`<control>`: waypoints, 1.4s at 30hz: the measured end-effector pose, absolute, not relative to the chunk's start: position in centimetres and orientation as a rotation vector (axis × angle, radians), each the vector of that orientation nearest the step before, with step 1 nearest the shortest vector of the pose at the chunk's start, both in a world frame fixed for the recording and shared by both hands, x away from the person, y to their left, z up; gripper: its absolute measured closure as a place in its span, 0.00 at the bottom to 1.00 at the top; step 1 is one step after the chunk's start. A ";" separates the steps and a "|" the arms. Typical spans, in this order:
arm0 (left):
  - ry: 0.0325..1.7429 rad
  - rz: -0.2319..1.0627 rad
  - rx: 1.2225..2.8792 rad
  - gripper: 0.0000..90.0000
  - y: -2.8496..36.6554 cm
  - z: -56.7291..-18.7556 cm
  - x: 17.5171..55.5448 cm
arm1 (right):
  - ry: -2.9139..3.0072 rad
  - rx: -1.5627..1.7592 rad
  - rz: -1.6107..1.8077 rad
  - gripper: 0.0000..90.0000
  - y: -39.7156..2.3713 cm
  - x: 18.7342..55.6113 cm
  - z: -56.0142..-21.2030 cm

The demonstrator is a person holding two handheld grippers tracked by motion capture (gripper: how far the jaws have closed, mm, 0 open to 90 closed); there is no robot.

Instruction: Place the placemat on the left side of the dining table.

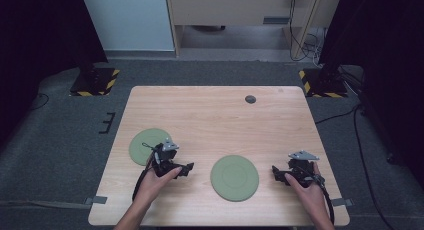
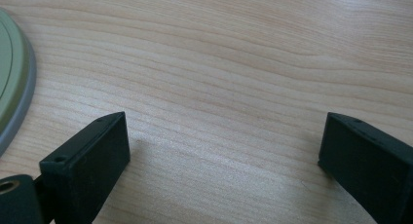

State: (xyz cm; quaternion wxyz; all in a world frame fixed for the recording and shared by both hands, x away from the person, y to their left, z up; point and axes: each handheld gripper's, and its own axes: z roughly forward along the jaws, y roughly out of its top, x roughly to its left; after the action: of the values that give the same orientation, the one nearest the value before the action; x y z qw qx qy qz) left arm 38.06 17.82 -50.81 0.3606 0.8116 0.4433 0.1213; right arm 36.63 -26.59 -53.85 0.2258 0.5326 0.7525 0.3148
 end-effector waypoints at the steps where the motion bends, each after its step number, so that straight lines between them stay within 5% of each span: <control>1: 1.141 0.314 2.092 0.04 17.7 -50.9 38.0 | 2.075 1.469 0.868 0.05 -26.6 36.6 -53.8; 42: 1.037 0.352 2.167 0.02 14.7 -53.4 36.8 | 2.075 1.470 0.873 0.05 -26.5 36.6 -53.9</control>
State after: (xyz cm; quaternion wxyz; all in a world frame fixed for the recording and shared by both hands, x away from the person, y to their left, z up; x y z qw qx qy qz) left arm 36.79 14.70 -53.36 0.3493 0.8363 0.4002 0.1357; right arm 36.58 -26.55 -53.85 0.2248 0.5327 0.7520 0.3165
